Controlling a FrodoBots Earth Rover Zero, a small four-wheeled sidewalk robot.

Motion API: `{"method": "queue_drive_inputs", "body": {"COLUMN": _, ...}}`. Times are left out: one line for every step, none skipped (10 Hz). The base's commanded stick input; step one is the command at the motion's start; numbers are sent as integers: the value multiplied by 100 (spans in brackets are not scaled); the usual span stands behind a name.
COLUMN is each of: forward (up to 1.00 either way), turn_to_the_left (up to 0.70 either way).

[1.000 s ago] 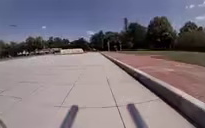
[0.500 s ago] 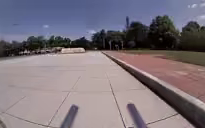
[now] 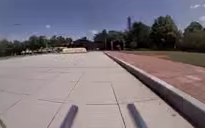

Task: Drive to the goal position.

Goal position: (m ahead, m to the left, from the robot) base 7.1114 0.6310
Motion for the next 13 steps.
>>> {"method": "queue_drive_inputs", "body": {"forward": 70, "turn_to_the_left": 0}}
{"method": "queue_drive_inputs", "body": {"forward": 70, "turn_to_the_left": 0}}
{"method": "queue_drive_inputs", "body": {"forward": 70, "turn_to_the_left": 0}}
{"method": "queue_drive_inputs", "body": {"forward": 70, "turn_to_the_left": 0}}
{"method": "queue_drive_inputs", "body": {"forward": 70, "turn_to_the_left": -16}}
{"method": "queue_drive_inputs", "body": {"forward": 70, "turn_to_the_left": -35}}
{"method": "queue_drive_inputs", "body": {"forward": 70, "turn_to_the_left": -24}}
{"method": "queue_drive_inputs", "body": {"forward": 70, "turn_to_the_left": 0}}
{"method": "queue_drive_inputs", "body": {"forward": 70, "turn_to_the_left": 0}}
{"method": "queue_drive_inputs", "body": {"forward": 70, "turn_to_the_left": 0}}
{"method": "queue_drive_inputs", "body": {"forward": 70, "turn_to_the_left": 0}}
{"method": "queue_drive_inputs", "body": {"forward": 70, "turn_to_the_left": 0}}
{"method": "queue_drive_inputs", "body": {"forward": 70, "turn_to_the_left": 0}}
